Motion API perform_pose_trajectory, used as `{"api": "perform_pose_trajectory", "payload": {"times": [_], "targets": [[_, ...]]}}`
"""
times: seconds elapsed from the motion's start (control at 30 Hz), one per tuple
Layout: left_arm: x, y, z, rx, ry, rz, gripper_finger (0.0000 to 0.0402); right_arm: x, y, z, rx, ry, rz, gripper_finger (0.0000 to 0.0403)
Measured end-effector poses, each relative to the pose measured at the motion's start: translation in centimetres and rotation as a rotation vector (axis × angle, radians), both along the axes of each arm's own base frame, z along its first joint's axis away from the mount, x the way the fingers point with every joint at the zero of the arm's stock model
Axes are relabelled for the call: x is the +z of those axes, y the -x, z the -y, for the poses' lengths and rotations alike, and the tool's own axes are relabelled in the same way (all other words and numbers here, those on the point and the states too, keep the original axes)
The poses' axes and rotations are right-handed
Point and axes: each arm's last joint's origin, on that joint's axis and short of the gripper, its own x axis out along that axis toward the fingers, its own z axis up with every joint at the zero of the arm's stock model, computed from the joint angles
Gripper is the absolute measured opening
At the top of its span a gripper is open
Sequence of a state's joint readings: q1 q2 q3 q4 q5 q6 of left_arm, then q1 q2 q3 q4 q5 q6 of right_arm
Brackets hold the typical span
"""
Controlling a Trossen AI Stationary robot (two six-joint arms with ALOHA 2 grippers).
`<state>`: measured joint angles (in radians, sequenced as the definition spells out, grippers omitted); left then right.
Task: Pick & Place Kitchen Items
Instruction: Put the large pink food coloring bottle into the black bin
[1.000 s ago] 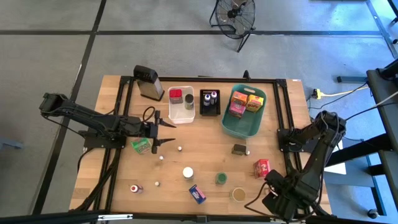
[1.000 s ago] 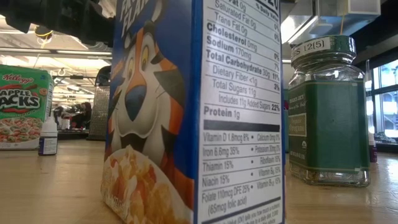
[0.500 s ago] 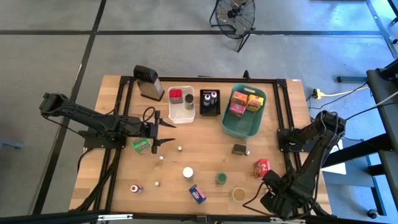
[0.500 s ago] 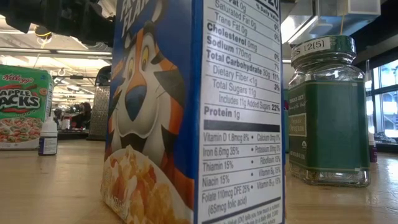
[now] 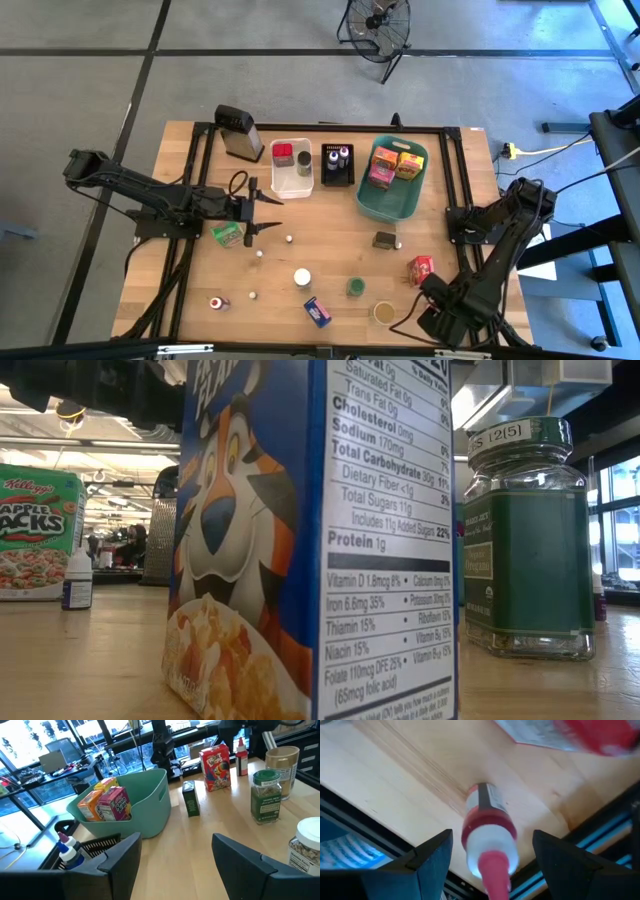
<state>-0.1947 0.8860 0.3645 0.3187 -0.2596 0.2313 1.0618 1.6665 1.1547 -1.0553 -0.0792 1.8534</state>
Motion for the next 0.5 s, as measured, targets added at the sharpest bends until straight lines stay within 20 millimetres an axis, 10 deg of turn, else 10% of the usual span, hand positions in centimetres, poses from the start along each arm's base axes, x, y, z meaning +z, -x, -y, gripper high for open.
{"api": "perform_pose_trajectory", "payload": {"times": [0.5], "targets": [[0.0, 0.0, 0.0, 0.003, 0.016, -0.001, 0.0237, -2.1, 0.1, 0.3, -0.001, -0.02, 0.041, 0.0261]]}}
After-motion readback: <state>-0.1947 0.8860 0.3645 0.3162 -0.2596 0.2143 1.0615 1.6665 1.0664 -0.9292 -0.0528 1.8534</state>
